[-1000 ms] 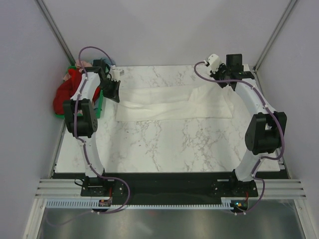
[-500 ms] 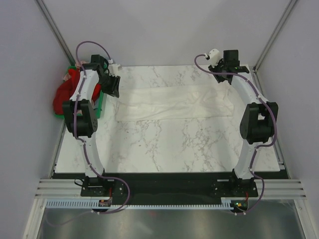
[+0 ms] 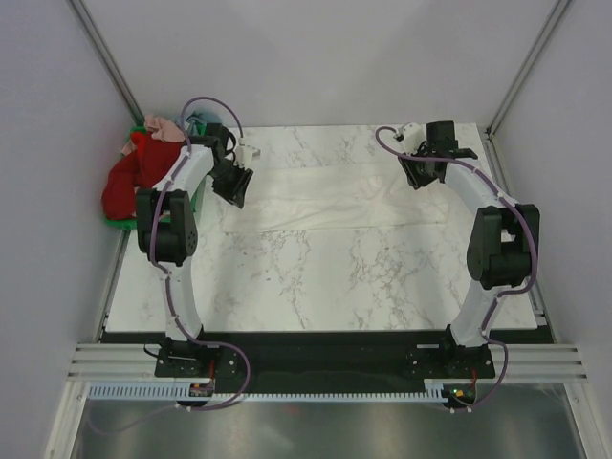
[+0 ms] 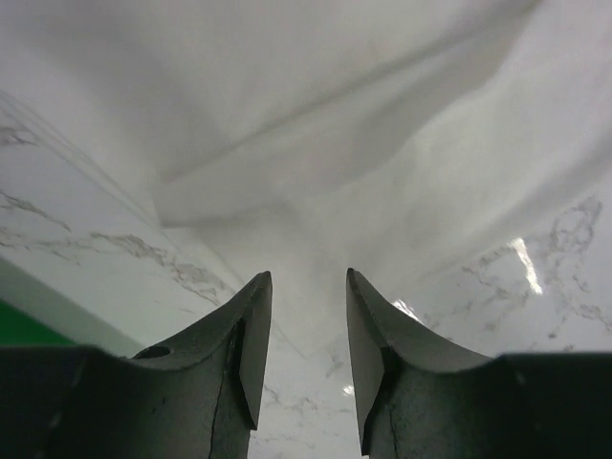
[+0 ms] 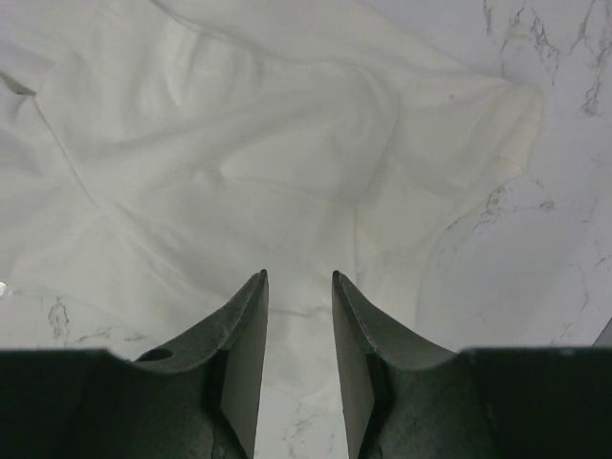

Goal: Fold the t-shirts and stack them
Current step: Fold the tshirt

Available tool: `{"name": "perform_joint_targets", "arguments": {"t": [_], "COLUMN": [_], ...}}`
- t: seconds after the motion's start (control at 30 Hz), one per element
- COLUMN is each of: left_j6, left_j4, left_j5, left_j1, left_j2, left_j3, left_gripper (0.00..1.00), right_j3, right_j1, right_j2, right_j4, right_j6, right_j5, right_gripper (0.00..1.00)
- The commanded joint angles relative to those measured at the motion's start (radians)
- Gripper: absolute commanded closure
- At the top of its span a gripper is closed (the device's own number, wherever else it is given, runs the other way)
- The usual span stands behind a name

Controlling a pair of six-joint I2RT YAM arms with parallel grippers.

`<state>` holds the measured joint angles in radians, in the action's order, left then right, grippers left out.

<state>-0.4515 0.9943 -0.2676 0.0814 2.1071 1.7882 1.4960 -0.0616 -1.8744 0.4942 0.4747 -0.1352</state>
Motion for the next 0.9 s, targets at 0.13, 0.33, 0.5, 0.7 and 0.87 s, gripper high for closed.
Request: {"name": "perform_joint_targets", "arguments": {"t": [0.13, 0.33, 0.5, 0.7, 0.87], "left_j6": [-0.049, -0.062, -0.040, -0.028, -0.033], "left_j4": [-0.057, -0.056, -0.056, -0.063, -0.063], "left_j5": [0.145, 0.165, 0.160, 0.065, 0.070], "left_j1": [-0.019, -0.023, -0.026, -0.048, -0.048], "left_j2": [0.157, 0.188, 0.171, 0.001, -0.030], "left_j3": [0.249, 0.264, 0.264, 0.116, -0.067], "left_gripper": [0.55, 0.54, 0.55, 0.55, 0.60], "right_j3": [-0.022, -0.045, -0.039, -0.040, -0.056], "right_j1": [0.000, 0.002, 0.002, 0.013, 0.032], "right_j2": [0.021, 0.003, -0.005, 0.005, -0.015], "right_j4": [0.027, 0.040, 0.038, 0.033, 0.027], "right_j6": [0.034, 0.045, 0.044, 0.044, 0.033], "right_j5": [-0.020, -0.010, -0.009, 0.005, 0.017], "right_gripper": [0.59, 0.59, 0.60, 0.60, 0.60]}}
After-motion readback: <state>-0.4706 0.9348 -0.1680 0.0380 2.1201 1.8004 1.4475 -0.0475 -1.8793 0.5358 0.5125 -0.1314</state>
